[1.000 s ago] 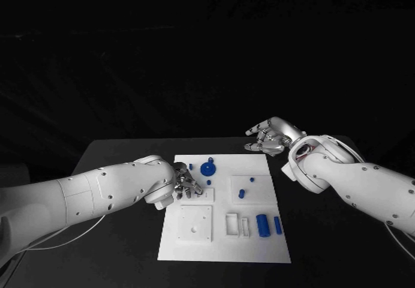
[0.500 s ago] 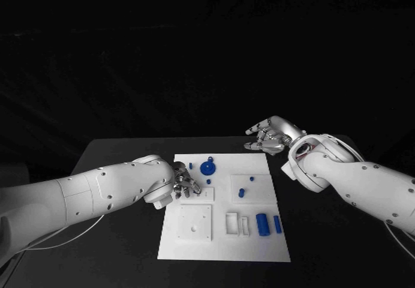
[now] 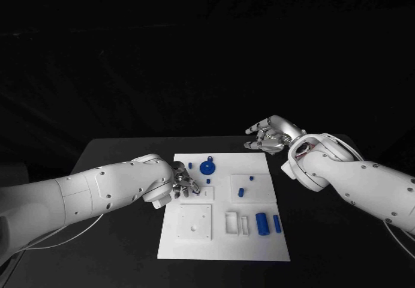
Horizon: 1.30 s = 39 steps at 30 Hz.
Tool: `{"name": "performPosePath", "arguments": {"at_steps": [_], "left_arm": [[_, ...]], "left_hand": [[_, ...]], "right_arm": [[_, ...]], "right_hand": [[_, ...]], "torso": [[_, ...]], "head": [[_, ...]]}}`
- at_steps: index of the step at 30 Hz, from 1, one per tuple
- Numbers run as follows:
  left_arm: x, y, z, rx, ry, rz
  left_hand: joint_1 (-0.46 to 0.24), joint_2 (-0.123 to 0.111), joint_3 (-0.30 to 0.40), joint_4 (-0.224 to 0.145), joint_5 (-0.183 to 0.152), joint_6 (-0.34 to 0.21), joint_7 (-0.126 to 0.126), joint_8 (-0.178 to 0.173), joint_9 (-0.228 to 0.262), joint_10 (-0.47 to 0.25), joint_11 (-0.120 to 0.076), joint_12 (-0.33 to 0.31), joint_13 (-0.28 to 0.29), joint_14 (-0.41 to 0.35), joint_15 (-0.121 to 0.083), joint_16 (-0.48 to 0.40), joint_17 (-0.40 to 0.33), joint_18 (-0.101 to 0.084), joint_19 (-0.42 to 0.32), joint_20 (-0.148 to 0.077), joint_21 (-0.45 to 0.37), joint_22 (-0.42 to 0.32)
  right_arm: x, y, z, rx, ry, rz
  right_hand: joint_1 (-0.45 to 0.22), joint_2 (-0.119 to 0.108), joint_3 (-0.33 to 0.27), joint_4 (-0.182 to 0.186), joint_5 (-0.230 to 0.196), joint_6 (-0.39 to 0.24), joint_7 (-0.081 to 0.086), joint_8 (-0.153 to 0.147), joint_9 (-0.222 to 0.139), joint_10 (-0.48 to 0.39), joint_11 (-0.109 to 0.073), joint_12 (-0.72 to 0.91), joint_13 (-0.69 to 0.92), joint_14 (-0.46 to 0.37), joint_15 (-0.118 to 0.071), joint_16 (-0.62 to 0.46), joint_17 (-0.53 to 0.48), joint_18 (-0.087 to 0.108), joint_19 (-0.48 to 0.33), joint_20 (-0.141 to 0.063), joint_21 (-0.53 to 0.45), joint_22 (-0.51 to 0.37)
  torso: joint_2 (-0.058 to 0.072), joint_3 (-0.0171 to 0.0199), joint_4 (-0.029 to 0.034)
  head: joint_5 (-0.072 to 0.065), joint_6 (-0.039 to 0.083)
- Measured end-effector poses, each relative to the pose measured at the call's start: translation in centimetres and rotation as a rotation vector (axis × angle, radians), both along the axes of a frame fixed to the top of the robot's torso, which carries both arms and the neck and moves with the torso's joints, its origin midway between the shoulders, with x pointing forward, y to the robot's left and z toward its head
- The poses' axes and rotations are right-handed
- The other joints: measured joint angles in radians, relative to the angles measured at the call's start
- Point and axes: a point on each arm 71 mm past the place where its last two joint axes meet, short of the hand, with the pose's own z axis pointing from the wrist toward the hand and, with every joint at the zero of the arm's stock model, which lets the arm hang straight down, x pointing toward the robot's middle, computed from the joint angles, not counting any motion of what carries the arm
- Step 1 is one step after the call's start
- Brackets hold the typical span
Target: Assemble the parts on the task board
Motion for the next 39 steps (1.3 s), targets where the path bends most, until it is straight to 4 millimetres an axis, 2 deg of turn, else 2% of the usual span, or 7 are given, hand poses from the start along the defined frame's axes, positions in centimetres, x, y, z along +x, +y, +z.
{"name": "performPosePath", "arguments": {"at_steps": [22, 25, 29, 39], "left_arm": [[0.07, -0.14, -0.02, 0.012, 0.021, -0.010], [0.10, -0.15, -0.02, 0.013, 0.022, -0.010], [0.12, -0.17, -0.02, 0.014, 0.023, -0.010], [0.08, -0.32, -0.02, 0.022, 0.029, -0.024]], "left_hand": [[-0.003, 0.004, -0.010, 0.002, -0.022, 0.000, 0.000, -0.002, 0.044, 0.002, 0.002, 0.000, -0.002, 0.000, 0.003, 0.004, -0.015, 0.000, 0.020, 0.002, -0.043, 0.049], [-0.003, 0.004, -0.011, 0.003, -0.034, 0.000, 0.000, -0.004, 0.052, 0.002, 0.002, 0.000, -0.002, 0.000, 0.003, 0.004, -0.015, 0.000, 0.020, 0.002, -0.046, 0.053], [0.004, 0.010, -0.023, 0.014, -0.066, 0.000, 0.000, -0.004, 0.058, 0.002, 0.002, 0.000, -0.002, 0.000, 0.003, 0.004, -0.014, 0.000, 0.020, 0.002, -0.057, 0.061], [0.011, 0.016, -0.028, 0.017, -0.074, 0.000, 0.000, 0.000, 0.077, 0.002, 0.002, 0.000, -0.002, 0.000, 0.003, 0.004, -0.010, 0.000, 0.023, 0.005, -0.062, 0.071]], "right_arm": [[0.02, 0.05, -0.02, 0.001, 0.001, 0.000], [0.02, 0.06, -0.02, 0.001, 0.001, 0.000], [0.03, 0.06, -0.02, 0.001, 0.001, 0.000], [0.06, 0.06, -0.05, 0.002, 0.002, -0.001]], "right_hand": [[-0.004, -0.004, 0.003, -0.003, 0.010, 0.000, 0.000, 0.000, 0.000, 0.000, 0.000, 0.000, -0.001, 0.000, 0.000, 0.000, -0.001, 0.000, 0.000, 0.000, 0.000, 0.000], [-0.004, -0.004, 0.003, -0.003, 0.010, 0.000, 0.000, 0.000, 0.000, 0.000, 0.000, 0.000, -0.001, 0.000, 0.000, 0.000, -0.001, 0.000, 0.000, 0.000, 0.000, 0.000], [-0.004, -0.004, 0.003, -0.003, 0.014, 0.000, 0.000, 0.000, 0.000, 0.000, 0.000, 0.000, -0.001, 0.000, 0.000, 0.000, -0.001, 0.000, 0.000, 0.000, 0.000, 0.000], [-0.004, -0.004, 0.011, -0.006, 0.031, 0.003, -0.003, 0.000, 0.000, -0.001, -0.001, 0.000, -0.002, 0.000, 0.000, 0.000, -0.001, 0.000, 0.004, -0.004, 0.000, 0.001]], "torso": [[0.000, 0.0007, 0.0000], [0.000, 0.0007, 0.0000], [0.000, 0.0008, 0.0000], [0.000, 0.0009, 0.0006]], "head": [[-0.001, -0.001], [-0.001, 0.000], [-0.002, 0.000], [-0.002, -0.004]]}}
